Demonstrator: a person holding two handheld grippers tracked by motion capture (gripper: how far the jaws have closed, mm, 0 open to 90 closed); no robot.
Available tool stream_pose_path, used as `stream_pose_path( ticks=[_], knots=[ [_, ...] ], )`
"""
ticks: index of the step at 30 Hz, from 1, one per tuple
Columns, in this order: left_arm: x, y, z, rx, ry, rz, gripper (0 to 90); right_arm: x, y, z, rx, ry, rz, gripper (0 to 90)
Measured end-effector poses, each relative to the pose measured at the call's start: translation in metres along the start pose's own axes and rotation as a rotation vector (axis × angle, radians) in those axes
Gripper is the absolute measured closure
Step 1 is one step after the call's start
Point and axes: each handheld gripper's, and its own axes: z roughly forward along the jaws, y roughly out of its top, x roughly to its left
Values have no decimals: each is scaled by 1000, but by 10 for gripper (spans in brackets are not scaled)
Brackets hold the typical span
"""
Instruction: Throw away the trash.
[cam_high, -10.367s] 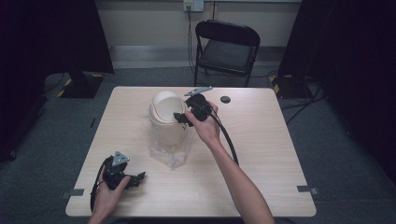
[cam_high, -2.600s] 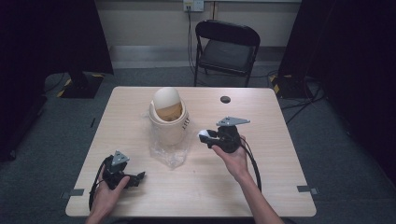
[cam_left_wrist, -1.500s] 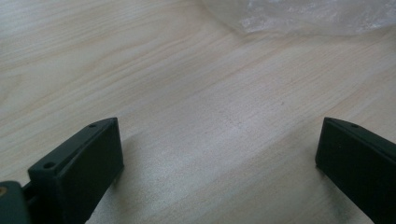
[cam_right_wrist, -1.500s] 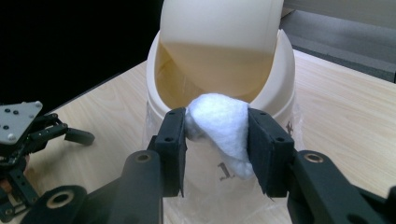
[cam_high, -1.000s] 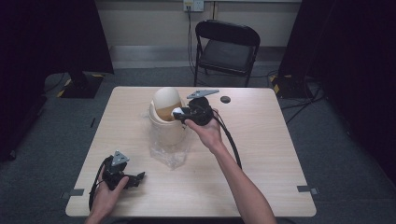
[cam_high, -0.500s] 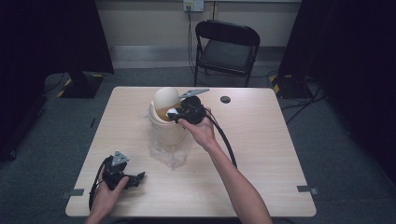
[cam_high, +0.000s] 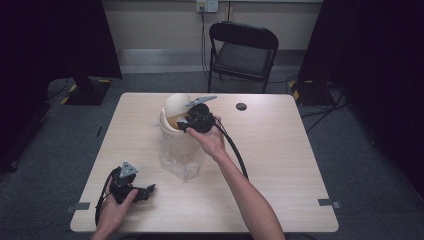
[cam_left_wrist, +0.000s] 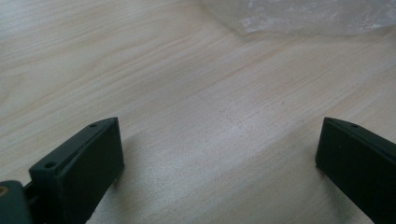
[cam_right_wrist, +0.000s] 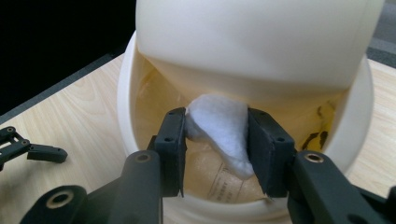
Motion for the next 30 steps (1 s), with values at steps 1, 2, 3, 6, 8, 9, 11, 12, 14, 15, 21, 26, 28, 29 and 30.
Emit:
stream_pose_path(
  ticks=[1,2,3,6,8,9,11,12,14,15,21,26,28,29,30],
  knots=[
    [0,0,0,1,0,2,3,0,0,1,1,1,2,596],
    [0,0,0,1,0,0,3,0,0,3,2,-3,-3,595],
    [0,0,0,0,0,0,4,1,0,5,15,-14,-4,595],
    [0,0,0,-1,-1,-1,4,0,1,6,14,-29,-7,593],
    [0,0,0,0,0,1,3,0,1,6,15,-30,-7,594],
    [0,0,0,-1,0,-1,4,0,1,6,15,-32,-9,591],
    [0,0,0,-1,-1,-1,3,0,2,7,17,-37,-6,582],
    [0,0,0,-1,0,-1,3,1,2,7,21,-41,1,575],
    [0,0,0,-1,0,0,3,2,3,7,27,-44,7,555],
    [0,0,0,-1,0,-1,4,1,3,7,23,-42,-1,545],
    [0,0,0,-1,0,0,4,2,3,8,21,-31,-10,479],
    [0,0,0,-1,0,-1,3,5,4,8,24,-44,9,476],
    [0,0,0,-1,0,0,4,5,5,7,23,-44,8,482],
    [0,0,0,-1,0,-1,4,5,5,6,21,-44,9,482],
    [0,0,0,-1,0,-1,3,5,5,5,20,-43,10,482]
  ],
)
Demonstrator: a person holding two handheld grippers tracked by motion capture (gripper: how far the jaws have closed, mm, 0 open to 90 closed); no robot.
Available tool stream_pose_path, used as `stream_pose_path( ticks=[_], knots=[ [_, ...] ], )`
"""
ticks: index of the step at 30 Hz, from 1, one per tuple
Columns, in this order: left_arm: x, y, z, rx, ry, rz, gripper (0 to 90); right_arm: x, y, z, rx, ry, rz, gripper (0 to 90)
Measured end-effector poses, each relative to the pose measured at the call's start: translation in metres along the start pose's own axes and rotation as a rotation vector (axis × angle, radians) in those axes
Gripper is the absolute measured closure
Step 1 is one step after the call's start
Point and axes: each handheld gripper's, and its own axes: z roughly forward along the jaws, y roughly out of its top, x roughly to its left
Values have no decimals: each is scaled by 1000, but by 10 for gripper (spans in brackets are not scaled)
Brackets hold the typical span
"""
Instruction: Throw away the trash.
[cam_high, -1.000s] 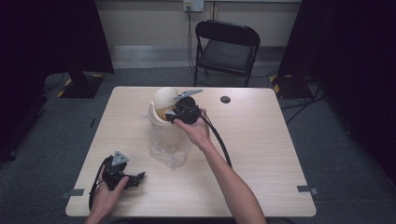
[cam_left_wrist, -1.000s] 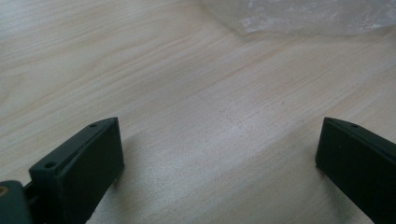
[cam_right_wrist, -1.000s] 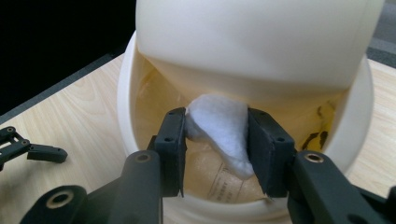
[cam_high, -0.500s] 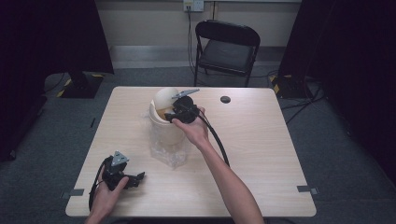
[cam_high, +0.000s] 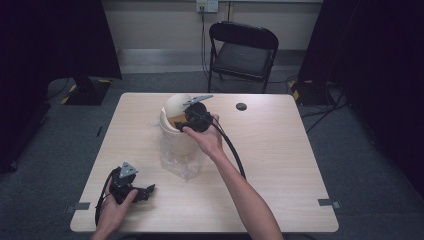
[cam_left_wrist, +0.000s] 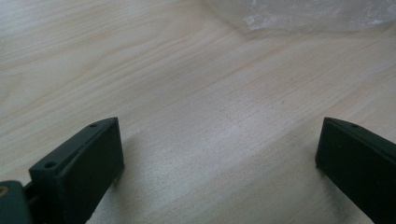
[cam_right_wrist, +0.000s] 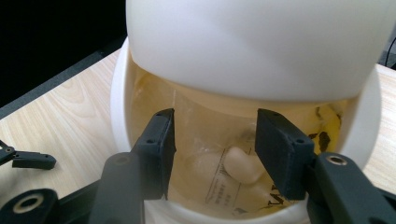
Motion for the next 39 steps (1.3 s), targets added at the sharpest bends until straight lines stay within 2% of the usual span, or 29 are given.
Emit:
stream_pose_path(
  ticks=[6,8,11,18,27,29,35,39],
  knots=[
    [0,0,0,1,0,3,3,-1,-4,-8,-30,23,0,479],
    [0,0,0,2,0,3,4,0,-5,-14,-42,14,-7,451],
    [0,0,0,0,0,1,3,-2,-6,-25,-62,27,0,433],
    [0,0,0,0,0,0,3,-14,-23,-59,-107,-2,18,377],
    [0,0,0,1,0,2,3,-43,-67,-98,-97,-75,75,320],
    [0,0,0,1,0,2,3,-49,-80,-105,-95,-96,84,316],
    [0,0,0,2,1,3,3,-73,-120,-125,-64,-176,154,276],
    [0,0,0,2,1,2,3,-82,-152,-139,-44,-226,187,257]
  ],
)
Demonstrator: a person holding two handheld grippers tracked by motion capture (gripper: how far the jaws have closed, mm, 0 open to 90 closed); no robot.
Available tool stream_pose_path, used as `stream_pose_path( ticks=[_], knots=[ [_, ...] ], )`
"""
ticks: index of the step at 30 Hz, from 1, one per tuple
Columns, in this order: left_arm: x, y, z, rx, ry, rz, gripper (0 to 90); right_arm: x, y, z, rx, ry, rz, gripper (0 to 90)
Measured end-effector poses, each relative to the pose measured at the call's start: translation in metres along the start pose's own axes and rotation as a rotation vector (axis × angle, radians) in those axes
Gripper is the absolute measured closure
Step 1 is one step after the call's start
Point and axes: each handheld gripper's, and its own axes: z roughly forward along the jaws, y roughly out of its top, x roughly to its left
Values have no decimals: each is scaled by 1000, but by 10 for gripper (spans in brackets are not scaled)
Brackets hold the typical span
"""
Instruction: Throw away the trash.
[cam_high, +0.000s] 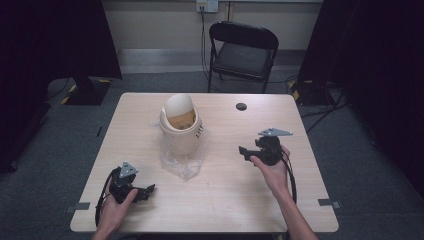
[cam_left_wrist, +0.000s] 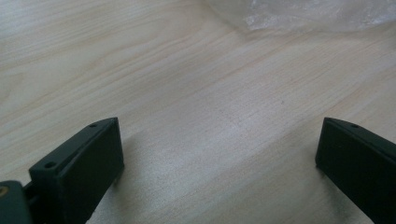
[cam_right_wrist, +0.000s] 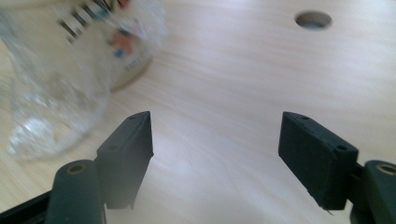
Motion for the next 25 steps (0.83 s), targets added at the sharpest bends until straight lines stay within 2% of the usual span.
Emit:
stream_pose_path(
  ticks=[6,11,15,16,21,25],
  knots=[
    [0,0,0,1,0,1,2,-23,-42,-13,49,-85,41,239],
    [0,0,0,3,1,4,2,-40,-74,-12,91,-147,89,231],
    [0,0,0,3,0,3,2,-41,-85,-8,138,-197,74,204],
    [0,0,0,0,1,0,2,-41,-88,-8,123,-202,66,208],
    [0,0,0,1,2,-2,2,-37,-90,-5,114,-241,34,186],
    [0,0,0,1,3,-3,2,-36,-92,-3,89,-249,28,168]
  ],
)
